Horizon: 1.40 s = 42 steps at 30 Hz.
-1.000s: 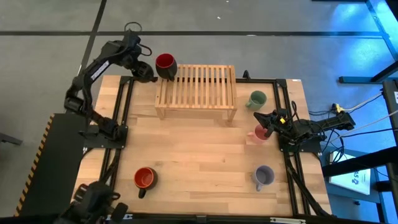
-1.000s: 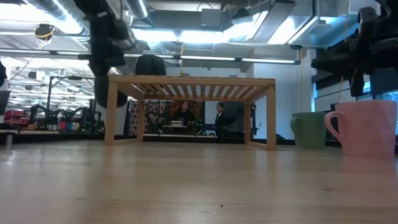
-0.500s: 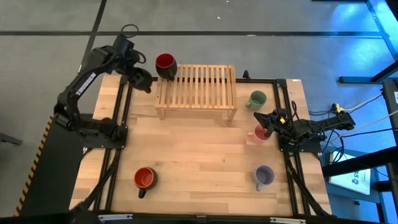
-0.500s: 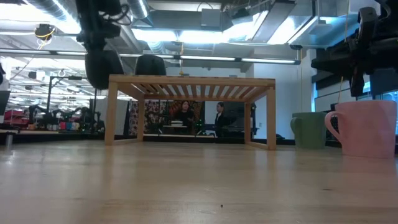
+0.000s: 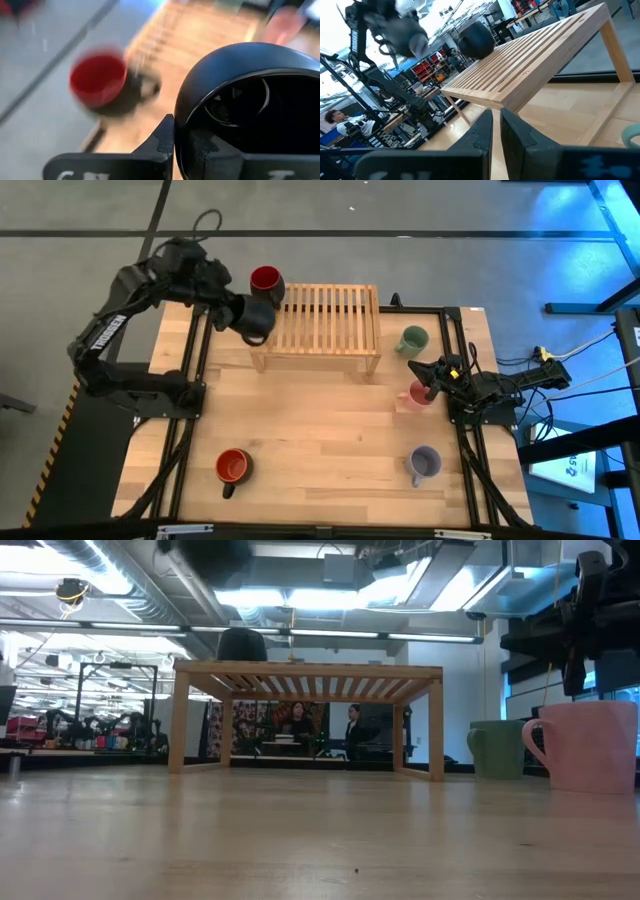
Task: Place coffee mugs
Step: Put the black mug on the shelf
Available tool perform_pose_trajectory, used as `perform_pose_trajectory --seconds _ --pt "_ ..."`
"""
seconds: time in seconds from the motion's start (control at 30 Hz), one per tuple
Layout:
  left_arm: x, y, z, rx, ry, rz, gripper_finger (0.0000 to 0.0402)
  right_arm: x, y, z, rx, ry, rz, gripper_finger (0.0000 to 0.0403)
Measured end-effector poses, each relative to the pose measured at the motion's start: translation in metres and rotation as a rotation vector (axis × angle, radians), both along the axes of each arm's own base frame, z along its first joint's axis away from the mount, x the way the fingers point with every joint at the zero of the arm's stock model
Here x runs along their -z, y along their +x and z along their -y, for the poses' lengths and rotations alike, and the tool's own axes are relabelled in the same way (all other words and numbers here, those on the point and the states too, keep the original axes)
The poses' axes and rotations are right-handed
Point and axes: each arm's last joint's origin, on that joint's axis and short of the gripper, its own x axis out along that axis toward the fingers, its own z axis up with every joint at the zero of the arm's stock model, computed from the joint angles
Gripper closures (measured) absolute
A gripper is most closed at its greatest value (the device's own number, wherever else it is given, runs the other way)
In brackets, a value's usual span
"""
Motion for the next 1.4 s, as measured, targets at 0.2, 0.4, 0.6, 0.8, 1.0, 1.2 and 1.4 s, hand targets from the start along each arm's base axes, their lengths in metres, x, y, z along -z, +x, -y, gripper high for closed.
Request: perform_pose_trajectory --seconds 0.2,0.4,0.6,0.8,1.0,1.2,1.4 --pt "-0.035 0.025 0.011 0.094 0.098 0.199 0.0391 0.0 0.0 -0.001 -0.026 -0.001 0.0 0.0379" --pt "-0.055 0.064 -0.003 0.114 0.109 0.181 0.0391 0.0 0.0 -0.001 -0.026 -0.002 -0.002 0.0379" --pt "-0.057 0.089 -0.031 0.092 0.048 0.04 0.0391 0.0 0.0 -0.001 -0.026 -0.002 -0.002 0.0379" --pt "-0.034 0.115 -0.06 -0.007 0.028 -0.112 0.039 0.0 0.0 -0.001 -0.026 -0.002 -0.003 0.0379" --pt "-0.01 0.137 -0.086 -0.077 0.014 -0.192 0.039 0.0 0.0 -0.001 -0.026 0.0 -0.002 0.0379" --pt "0.01 0.151 -0.098 -0.077 0.029 -0.301 0.0389 0.0 0.0 -0.001 -0.026 0.001 -0.002 0.0379" --pt "0.028 0.165 -0.111 -0.09 0.048 -0.381 0.0389 0.0 0.0 -0.001 -0.027 0.002 -0.002 0.0379"
